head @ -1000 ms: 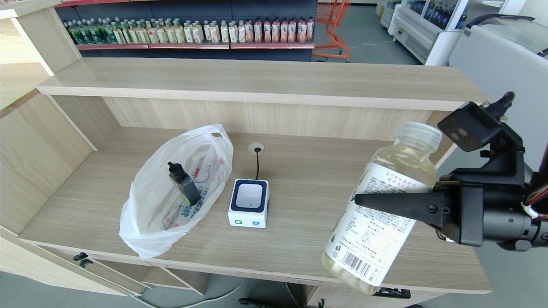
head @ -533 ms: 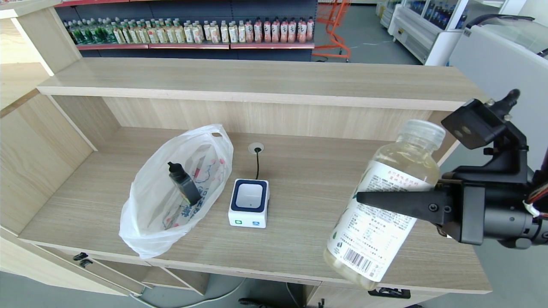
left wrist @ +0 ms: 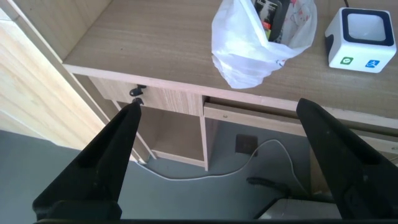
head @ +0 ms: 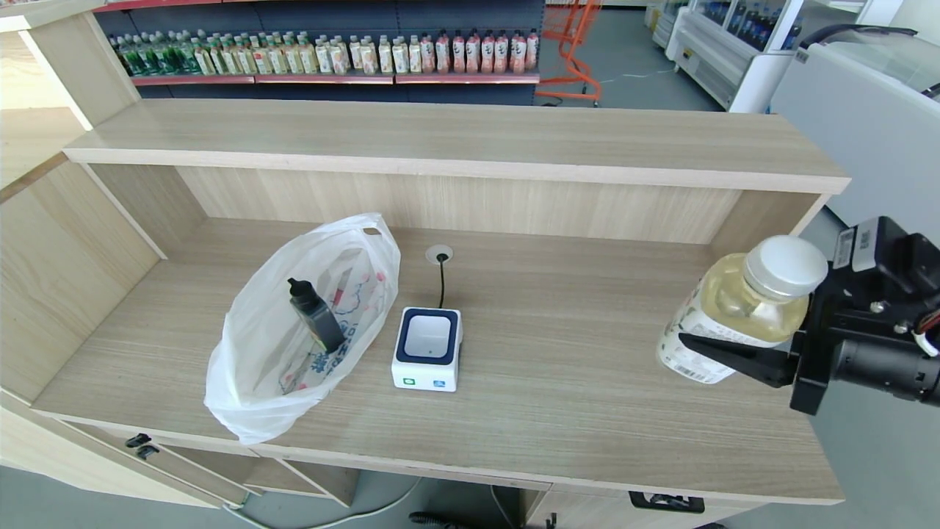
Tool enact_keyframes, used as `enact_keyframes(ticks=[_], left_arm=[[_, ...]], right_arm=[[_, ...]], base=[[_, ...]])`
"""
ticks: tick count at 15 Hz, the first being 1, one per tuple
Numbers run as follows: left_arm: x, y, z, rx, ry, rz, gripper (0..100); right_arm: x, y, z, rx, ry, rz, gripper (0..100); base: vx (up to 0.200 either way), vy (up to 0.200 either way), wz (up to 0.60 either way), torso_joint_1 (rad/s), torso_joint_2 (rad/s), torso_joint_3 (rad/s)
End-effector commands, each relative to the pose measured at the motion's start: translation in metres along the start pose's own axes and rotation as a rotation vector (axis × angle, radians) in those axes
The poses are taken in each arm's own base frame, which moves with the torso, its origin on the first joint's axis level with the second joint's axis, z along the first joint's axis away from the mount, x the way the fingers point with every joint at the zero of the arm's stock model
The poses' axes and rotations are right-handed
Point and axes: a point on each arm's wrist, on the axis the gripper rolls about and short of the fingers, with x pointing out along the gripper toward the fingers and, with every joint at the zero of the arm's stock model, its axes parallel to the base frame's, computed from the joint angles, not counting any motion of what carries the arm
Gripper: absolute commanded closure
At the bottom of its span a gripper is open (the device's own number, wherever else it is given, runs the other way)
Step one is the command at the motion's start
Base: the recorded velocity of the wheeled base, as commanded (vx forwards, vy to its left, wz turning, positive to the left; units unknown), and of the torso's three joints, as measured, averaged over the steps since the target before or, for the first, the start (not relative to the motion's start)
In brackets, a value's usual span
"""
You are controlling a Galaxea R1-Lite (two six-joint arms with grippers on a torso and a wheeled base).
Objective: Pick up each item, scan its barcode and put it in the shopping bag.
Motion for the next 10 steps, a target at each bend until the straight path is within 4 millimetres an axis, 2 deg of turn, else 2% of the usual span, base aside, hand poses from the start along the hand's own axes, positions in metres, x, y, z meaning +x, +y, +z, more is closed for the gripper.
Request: enact_keyframes(ticks=[1, 7, 10], left_arm=[[0.0001, 0.0, 0.0, 0.0, 0.002, 0.001, 0], [0.0001, 0.0, 0.0, 0.0, 0.002, 0.001, 0], [0.0001, 0.0, 0.0, 0.0, 0.002, 0.001, 0]], right_arm=[[-0.017, -0.0016, -0.0041, -0.084, 0.074, -0.12, 100], [-0.0219, 0.0028, -0.0065, -0.381, 0.124, -0.132, 100], [-0.0235, 0.0057, -0.0067, -0.409, 0.119, -0.122, 100]], base=[[0.0, 0.0, 0.0, 0.0, 0.0, 0.0], [0.0, 0.0, 0.0, 0.0, 0.0, 0.0], [0.0, 0.0, 0.0, 0.0, 0.0, 0.0]])
